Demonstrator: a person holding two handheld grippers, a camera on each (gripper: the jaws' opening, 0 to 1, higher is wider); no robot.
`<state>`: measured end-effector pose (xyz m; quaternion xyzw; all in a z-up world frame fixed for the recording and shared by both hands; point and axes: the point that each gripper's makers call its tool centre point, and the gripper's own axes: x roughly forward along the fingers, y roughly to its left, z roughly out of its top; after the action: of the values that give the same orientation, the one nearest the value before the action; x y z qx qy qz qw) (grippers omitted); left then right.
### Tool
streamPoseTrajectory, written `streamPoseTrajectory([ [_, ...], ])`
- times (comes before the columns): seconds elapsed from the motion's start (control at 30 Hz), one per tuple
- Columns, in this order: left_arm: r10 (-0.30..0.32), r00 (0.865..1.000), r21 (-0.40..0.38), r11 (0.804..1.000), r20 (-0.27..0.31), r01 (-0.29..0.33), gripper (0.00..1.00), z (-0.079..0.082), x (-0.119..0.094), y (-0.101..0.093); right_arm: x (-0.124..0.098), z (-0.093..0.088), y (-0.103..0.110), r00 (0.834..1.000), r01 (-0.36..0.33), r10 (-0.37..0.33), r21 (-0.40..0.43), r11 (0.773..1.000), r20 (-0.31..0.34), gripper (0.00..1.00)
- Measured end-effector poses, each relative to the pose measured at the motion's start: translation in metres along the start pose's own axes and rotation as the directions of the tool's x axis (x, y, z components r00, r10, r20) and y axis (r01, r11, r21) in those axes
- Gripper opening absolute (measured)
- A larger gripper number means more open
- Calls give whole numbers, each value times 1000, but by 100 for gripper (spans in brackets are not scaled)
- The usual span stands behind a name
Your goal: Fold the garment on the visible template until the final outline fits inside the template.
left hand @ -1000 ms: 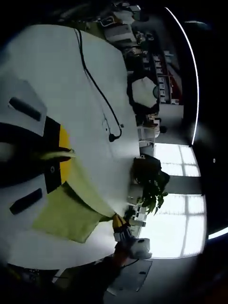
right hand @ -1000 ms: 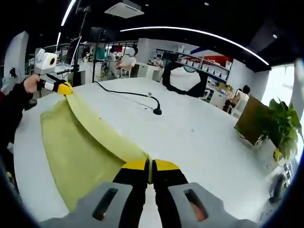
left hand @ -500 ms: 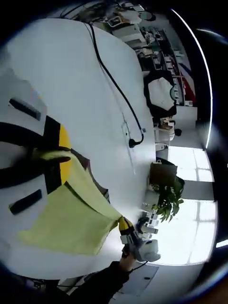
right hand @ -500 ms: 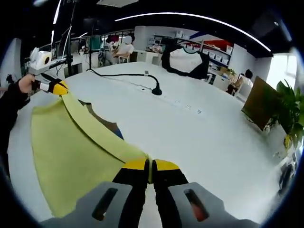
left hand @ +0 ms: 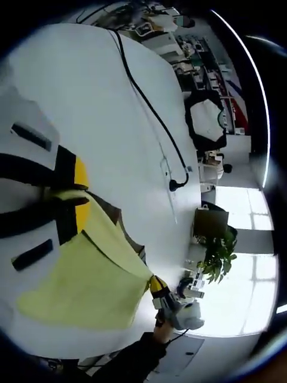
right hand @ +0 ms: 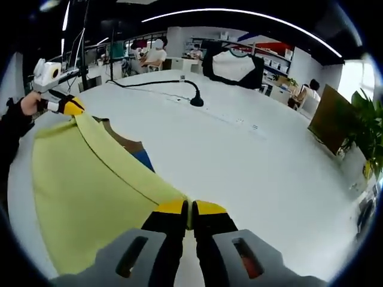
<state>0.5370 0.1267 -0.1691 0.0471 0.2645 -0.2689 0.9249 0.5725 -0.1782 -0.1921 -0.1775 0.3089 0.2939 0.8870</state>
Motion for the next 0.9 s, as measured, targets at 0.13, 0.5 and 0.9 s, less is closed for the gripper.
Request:
streamPoseTrajectory([
  [0.13,9,1000,9,1000,-4,-9,6,-3,0,2,1,-2,0,1000,4,-4,-14,1000,2,3],
  [0.5,27,997,116,993,66,-34,20,14,-15,7,-25,22,-40,974,154,-118,-187,970,191,15],
  [0.9,-16,996,290,957,93,-11,52,22,-36,7,-32,19,-34,972,87,-21,-274,958,236,33],
])
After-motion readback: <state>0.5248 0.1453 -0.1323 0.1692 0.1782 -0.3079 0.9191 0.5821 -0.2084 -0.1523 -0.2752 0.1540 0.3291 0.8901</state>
